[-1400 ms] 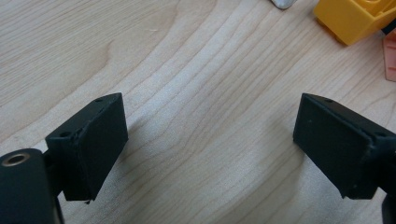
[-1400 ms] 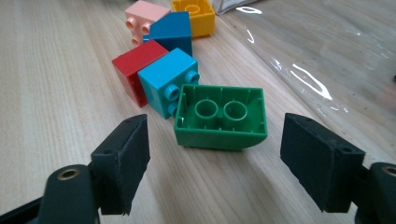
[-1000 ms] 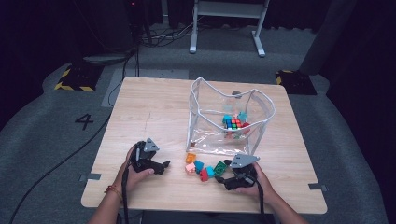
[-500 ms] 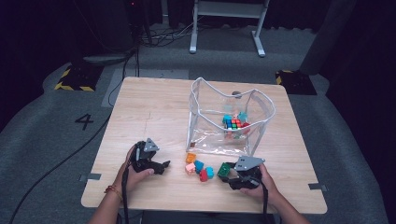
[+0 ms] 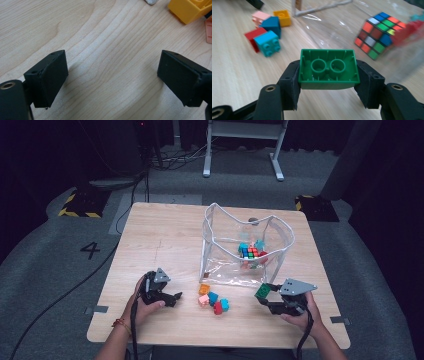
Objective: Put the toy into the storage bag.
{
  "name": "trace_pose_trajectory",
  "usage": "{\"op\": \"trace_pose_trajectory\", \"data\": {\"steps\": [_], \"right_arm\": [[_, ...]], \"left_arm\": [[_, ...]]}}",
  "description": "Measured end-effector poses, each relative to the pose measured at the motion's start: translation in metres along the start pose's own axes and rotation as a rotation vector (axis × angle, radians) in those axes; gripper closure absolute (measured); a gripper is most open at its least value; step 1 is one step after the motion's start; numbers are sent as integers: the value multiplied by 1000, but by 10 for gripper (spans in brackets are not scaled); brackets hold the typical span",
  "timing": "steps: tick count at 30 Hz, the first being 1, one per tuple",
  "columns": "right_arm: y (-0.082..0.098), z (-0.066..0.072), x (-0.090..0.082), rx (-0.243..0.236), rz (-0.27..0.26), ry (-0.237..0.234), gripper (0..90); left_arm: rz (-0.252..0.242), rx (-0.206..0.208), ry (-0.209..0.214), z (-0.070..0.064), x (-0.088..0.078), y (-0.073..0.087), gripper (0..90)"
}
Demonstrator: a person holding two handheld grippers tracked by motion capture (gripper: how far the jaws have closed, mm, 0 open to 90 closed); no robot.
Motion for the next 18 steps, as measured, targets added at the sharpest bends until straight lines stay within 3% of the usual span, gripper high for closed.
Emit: {"op": "trace_pose_trajectory", "data": {"steps": [5, 8, 10, 18], "right_arm": [[5, -17, -13, 29, -15, 55, 435], [6, -27, -25, 45, -55, 97, 436], [4, -31, -31, 37, -63, 131, 436], [3, -62, -48, 89, -75, 212, 436]], "left_arm": [[1, -1, 0, 0, 0, 0, 98], [1, -1, 0, 0, 0, 0, 98], [-2, 2, -1, 0, 0, 0, 98], [-1, 0, -2, 0, 0, 0, 98]]}}
Point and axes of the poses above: each handheld gripper's, and its own axes: x roughly forward along the jaws, y roughly out of its underside, z roughly to its left, the point moved 2 cm from there along x, roughly forward along the jaws, and after that the axes turned 3 degrees about -y, right-handed, at the moved point
